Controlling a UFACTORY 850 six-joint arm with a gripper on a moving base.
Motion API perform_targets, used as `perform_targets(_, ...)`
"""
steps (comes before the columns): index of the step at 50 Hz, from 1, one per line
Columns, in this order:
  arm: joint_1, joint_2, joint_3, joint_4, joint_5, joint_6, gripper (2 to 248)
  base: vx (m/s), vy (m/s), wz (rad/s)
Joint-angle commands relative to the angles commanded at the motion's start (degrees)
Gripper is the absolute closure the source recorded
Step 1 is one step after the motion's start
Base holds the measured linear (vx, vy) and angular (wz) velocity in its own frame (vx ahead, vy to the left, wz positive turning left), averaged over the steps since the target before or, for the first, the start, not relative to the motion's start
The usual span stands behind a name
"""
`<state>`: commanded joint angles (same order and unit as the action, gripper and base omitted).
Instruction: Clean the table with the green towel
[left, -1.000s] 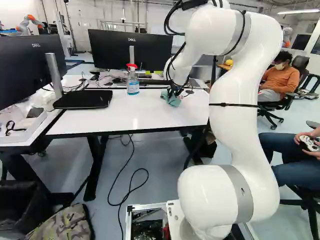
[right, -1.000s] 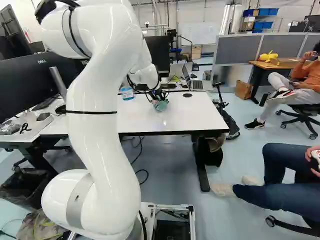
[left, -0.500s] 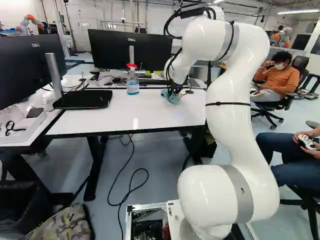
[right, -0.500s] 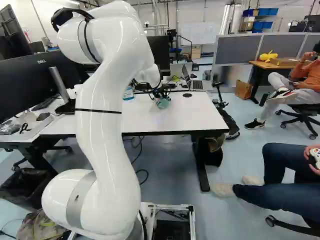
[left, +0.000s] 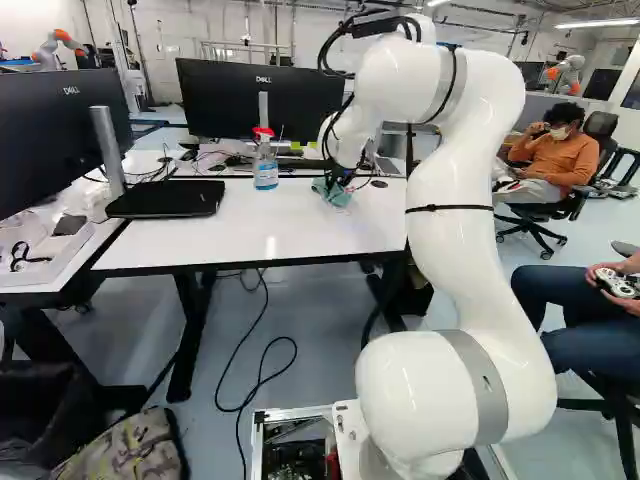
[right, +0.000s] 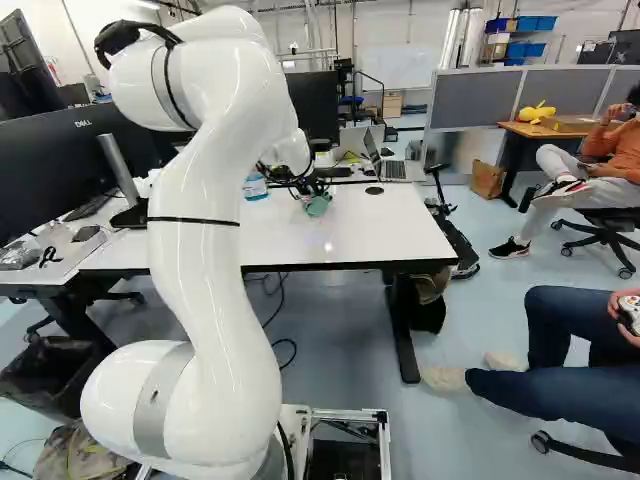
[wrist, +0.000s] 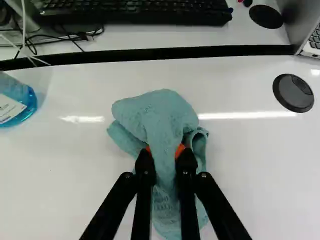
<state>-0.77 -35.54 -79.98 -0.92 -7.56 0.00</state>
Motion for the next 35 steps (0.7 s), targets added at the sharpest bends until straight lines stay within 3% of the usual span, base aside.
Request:
perform_targets(9, 0.5, 1.6, 2.3, 0.0, 0.0, 0.0, 194, 0.000, 0.000, 0.000)
perform_targets(35, 0.5, 3.9, 2.9, 0.0, -0.7, 0.0, 194, 0.000, 0.000, 0.000)
